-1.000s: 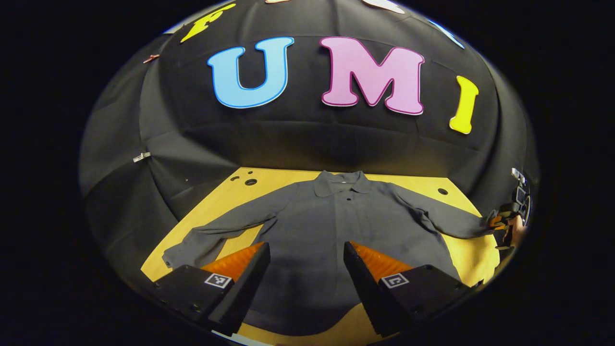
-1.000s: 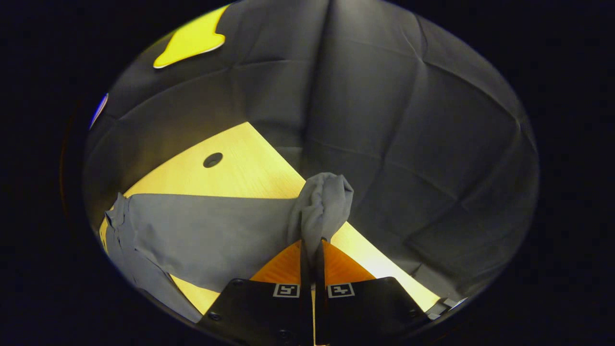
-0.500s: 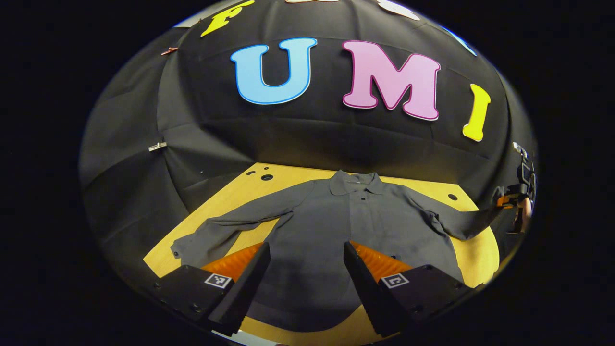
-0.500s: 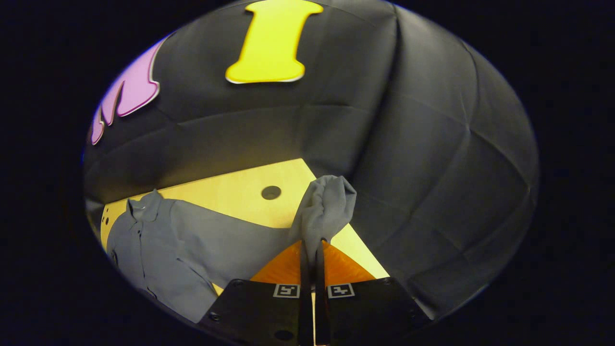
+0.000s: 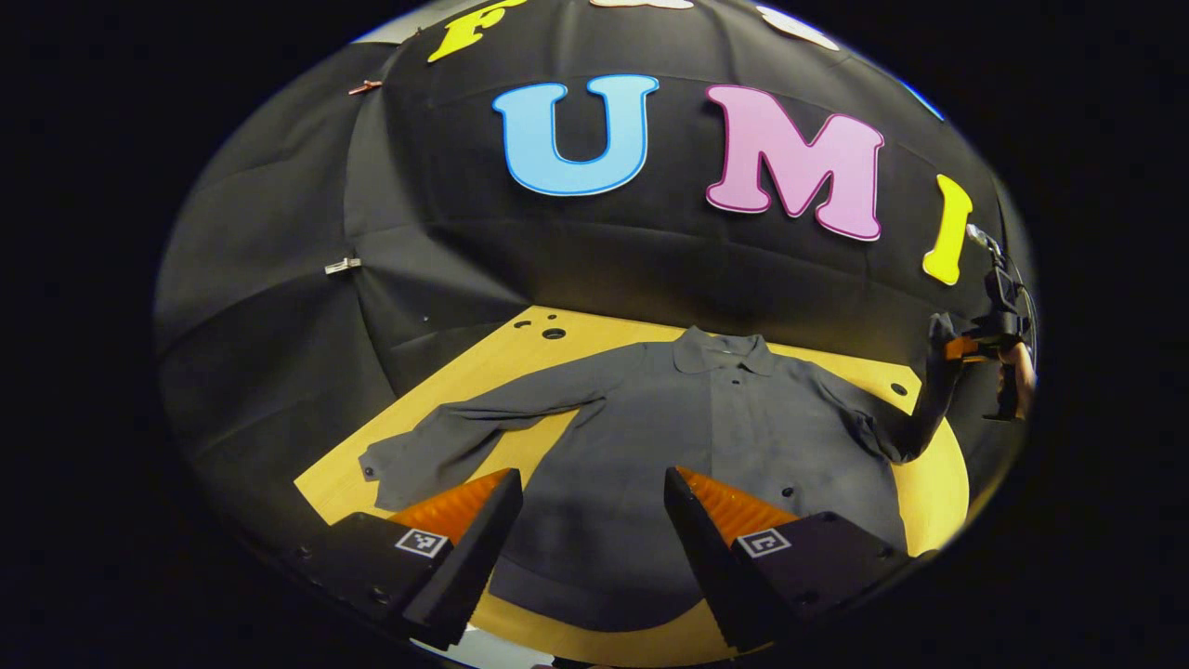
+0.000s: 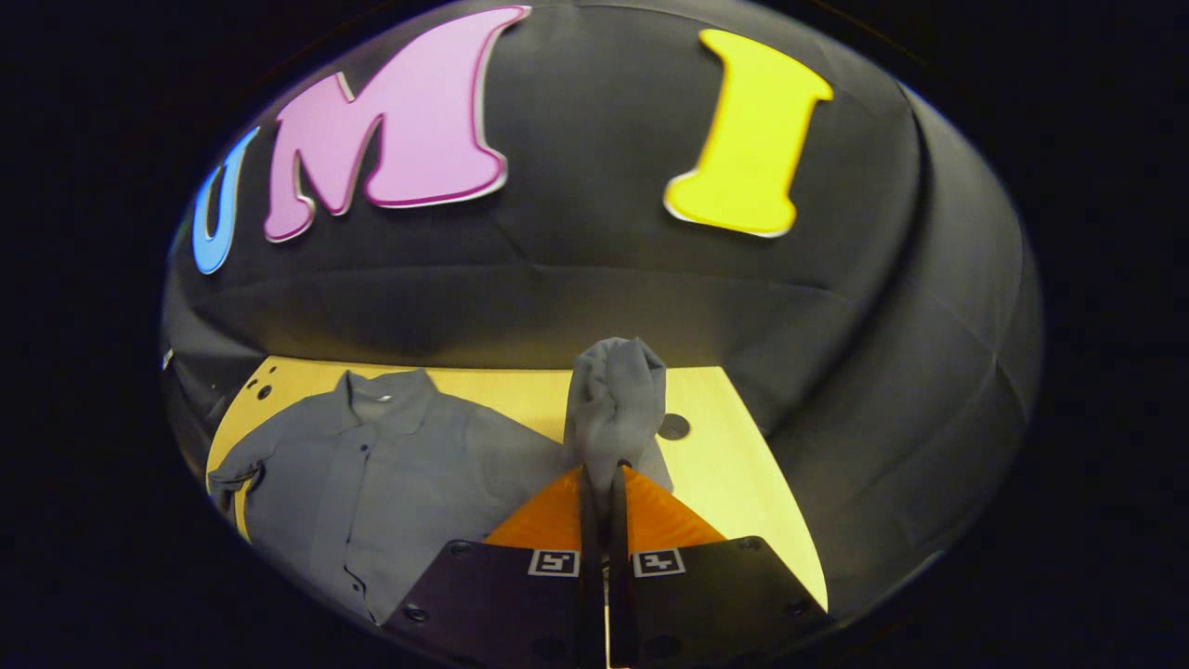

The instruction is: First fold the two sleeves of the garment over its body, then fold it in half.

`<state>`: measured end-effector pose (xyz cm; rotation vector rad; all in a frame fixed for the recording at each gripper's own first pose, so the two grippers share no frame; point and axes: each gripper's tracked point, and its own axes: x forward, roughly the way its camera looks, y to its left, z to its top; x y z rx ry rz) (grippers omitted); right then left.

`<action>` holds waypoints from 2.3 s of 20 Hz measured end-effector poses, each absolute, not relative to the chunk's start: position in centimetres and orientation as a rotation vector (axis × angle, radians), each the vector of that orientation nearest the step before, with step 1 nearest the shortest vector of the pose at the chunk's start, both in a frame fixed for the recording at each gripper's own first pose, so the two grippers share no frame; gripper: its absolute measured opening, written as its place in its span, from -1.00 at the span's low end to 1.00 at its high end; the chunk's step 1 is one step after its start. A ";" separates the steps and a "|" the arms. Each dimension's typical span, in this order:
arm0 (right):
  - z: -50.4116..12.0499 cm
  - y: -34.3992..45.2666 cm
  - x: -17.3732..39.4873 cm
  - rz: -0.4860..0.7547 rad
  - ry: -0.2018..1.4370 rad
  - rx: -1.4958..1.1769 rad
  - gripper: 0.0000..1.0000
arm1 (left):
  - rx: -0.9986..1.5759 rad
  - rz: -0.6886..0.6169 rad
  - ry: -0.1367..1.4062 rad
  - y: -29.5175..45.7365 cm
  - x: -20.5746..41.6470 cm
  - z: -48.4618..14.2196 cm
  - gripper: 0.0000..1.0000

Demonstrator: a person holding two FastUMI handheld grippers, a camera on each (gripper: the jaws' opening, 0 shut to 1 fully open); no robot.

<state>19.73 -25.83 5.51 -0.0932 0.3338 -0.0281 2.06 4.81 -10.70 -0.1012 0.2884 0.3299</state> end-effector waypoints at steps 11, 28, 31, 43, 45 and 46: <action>8.0 -10.3 18.3 0.261 0.368 -0.156 -0.88 | -0.130 0.459 0.337 10.8 -1.8 -11.4 0.94; -6.2 15.6 16.8 0.427 0.569 -0.125 -0.53 | -0.235 0.573 0.368 21.4 -4.7 -14.3 0.94; -6.3 17.2 15.2 0.434 0.605 -0.067 0.11 | -0.336 0.592 0.394 22.5 -5.0 -15.2 0.94; -0.2 7.7 7.5 0.328 0.543 -0.073 0.97 | -0.417 0.572 0.356 29.2 -1.0 -18.1 0.86; 0.0 5.1 5.8 0.300 0.556 -0.066 0.98 | -0.407 0.561 0.359 30.2 0.5 -19.0 0.92; -0.1 3.8 5.0 0.284 0.562 -0.061 0.98 | -0.400 0.558 0.366 30.7 1.3 -19.6 0.93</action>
